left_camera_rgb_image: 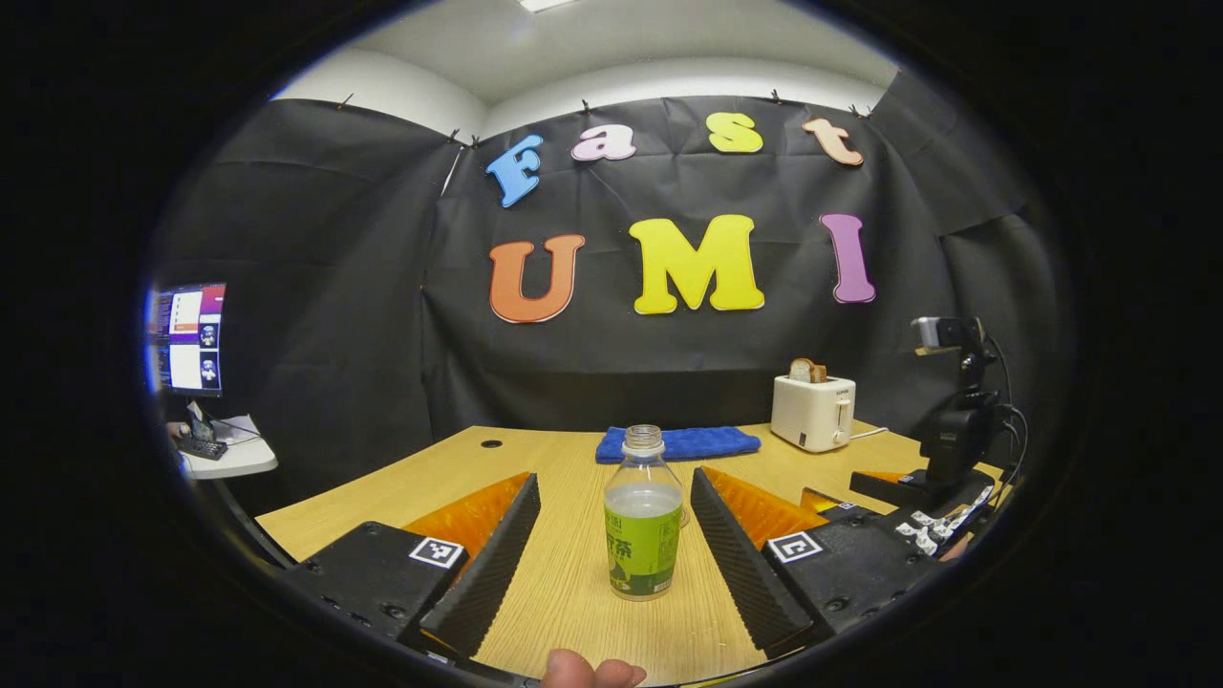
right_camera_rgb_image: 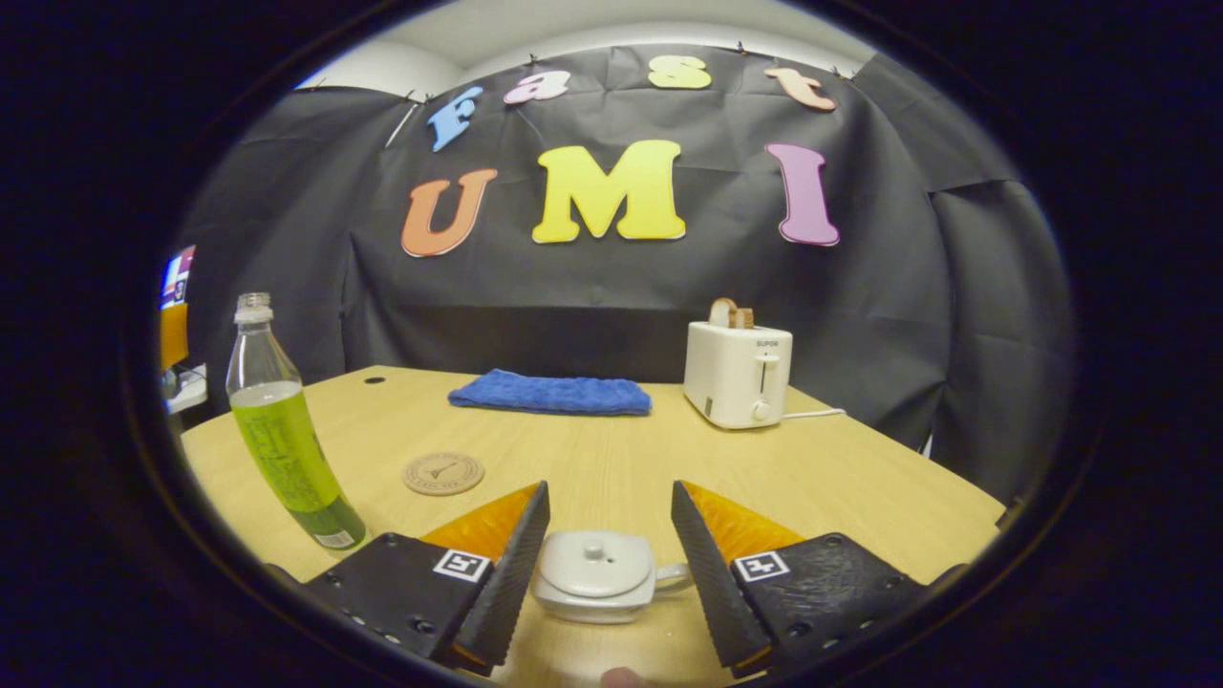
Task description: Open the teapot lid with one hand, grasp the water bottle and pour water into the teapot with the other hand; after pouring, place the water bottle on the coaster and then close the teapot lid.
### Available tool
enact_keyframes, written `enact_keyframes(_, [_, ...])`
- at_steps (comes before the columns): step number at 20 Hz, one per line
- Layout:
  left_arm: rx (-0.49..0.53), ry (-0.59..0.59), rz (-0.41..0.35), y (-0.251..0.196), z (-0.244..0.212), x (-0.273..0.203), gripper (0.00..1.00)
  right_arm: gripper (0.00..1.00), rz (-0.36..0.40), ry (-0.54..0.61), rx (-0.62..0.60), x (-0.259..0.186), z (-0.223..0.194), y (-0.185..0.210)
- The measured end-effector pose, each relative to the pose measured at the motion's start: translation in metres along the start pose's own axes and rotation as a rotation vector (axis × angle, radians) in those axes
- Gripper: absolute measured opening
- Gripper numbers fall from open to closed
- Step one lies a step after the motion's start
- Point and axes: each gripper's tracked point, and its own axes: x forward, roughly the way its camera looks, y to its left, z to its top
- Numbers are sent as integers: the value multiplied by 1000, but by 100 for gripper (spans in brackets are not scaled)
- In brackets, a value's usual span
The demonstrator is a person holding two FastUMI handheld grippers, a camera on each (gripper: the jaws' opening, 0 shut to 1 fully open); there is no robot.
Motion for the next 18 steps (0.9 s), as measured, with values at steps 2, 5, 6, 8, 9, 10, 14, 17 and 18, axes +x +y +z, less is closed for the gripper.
enact_keyframes(2, [-4,3,1,0,0,0,99,57,-1,10,-5,4,-4,1])
enact_keyframes(5, [-9,10,1,0,-2,1,99,20,-2,6,-8,5,-2,2])
enact_keyframes(6, [-11,13,-2,0,-2,1,100,16,3,13,-14,6,-4,4])
enact_keyframes(8, [-14,17,-1,1,-3,1,99,14,6,14,-25,5,-5,5])
enact_keyframes(9, [-14,18,-2,1,-3,0,100,14,5,16,-25,13,-14,6])
enact_keyframes(10, [-14,19,-2,1,-3,0,99,1,8,14,-26,7,-4,5])
enact_keyframes(14, [-25,25,-13,0,-5,1,99,1,20,21,-32,5,-5,6])
enact_keyframes(17, [-42,40,-15,0,-7,1,99,1,40,11,-23,3,2,7])
enact_keyframes(18, [-53,46,-17,-2,-10,2,99,0,43,-1,-19,1,7,7])
